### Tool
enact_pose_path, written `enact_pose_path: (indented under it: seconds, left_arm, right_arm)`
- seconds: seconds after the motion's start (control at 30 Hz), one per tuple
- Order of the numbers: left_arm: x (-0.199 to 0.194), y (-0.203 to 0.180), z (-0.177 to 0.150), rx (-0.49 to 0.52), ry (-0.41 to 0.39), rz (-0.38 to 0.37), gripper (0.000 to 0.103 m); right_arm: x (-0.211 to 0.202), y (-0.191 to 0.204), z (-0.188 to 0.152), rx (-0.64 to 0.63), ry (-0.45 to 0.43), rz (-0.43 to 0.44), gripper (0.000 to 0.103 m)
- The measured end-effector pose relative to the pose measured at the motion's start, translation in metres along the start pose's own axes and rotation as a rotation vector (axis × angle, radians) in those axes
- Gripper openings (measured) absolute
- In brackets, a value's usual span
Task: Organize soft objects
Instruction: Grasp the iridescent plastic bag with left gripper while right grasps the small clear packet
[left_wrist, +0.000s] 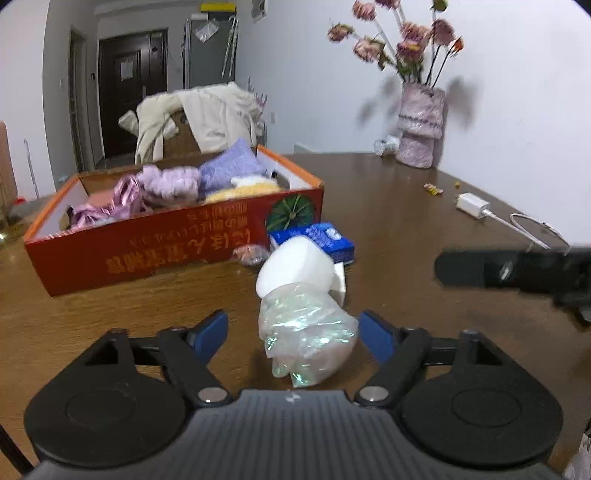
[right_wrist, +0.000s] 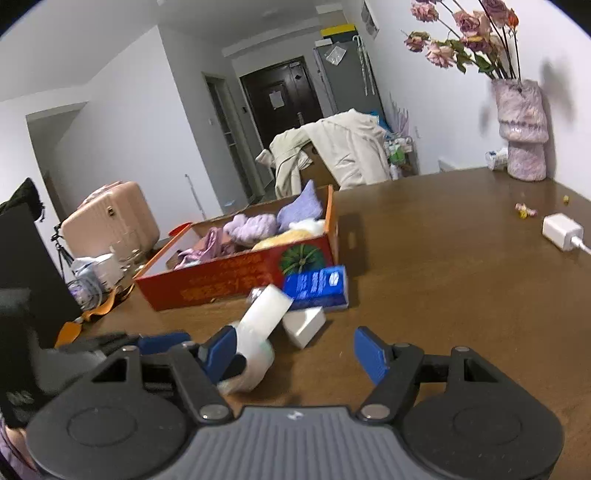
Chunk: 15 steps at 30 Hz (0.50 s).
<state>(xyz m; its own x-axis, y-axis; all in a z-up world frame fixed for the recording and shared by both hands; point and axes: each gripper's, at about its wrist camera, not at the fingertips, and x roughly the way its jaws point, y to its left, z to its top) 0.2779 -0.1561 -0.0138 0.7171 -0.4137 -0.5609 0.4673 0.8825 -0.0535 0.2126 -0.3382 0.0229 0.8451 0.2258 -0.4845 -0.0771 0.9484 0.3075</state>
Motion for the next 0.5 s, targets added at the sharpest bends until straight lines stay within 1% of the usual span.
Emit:
enact_pose_path:
  seconds: [0.03, 0.07, 0.13, 0.2, 0.27, 0.3, 0.37, 0.4, 0.47, 0.5]
  left_arm:
    - [0.005, 0.003, -0.001, -0.014, 0.016, -0.021, 0.046]
    - [0.007, 0.009, -0.002, -0.027, 0.034, -0.042, 0.043]
    - [-0.001, 0.020, -0.004, -0.050, 0.024, -0.077, 0.036]
    - [-0.013, 0.036, -0.004, -0.097, 0.024, -0.099, 0.035]
    - [-0.028, 0.054, -0.004, -0.142, -0.001, -0.101, 0.035]
    - [-0.034, 0.062, -0.004, -0.155, -0.013, -0.083, 0.035]
    - [-0.044, 0.078, -0.006, -0.176, -0.032, -0.027, 0.035]
    - [-0.047, 0.085, -0.006, -0.184, -0.037, -0.007, 0.035]
    - [-0.050, 0.096, -0.006, -0.199, -0.039, 0.033, 0.035]
    - [-0.050, 0.100, -0.006, -0.206, -0.037, 0.048, 0.035]
  right_arm:
    - [0.005, 0.000, 0.004, -0.006, -0.001, 0.000, 0.070]
    - [0.010, 0.002, 0.008, -0.013, 0.000, 0.001, 0.070]
    - [0.025, 0.007, 0.017, -0.041, 0.012, 0.005, 0.070]
    - [0.046, 0.019, 0.025, -0.093, 0.028, 0.024, 0.070]
    - [0.072, 0.034, 0.032, -0.150, 0.048, 0.065, 0.069]
    - [0.087, 0.040, 0.036, -0.172, 0.067, 0.077, 0.067]
    - [0.119, 0.054, 0.043, -0.217, 0.096, 0.067, 0.065]
    - [0.134, 0.061, 0.045, -0.242, 0.111, 0.049, 0.061]
    - [0.157, 0.072, 0.047, -0.296, 0.140, 0.014, 0.058]
    - [0.167, 0.076, 0.047, -0.325, 0.152, -0.007, 0.053]
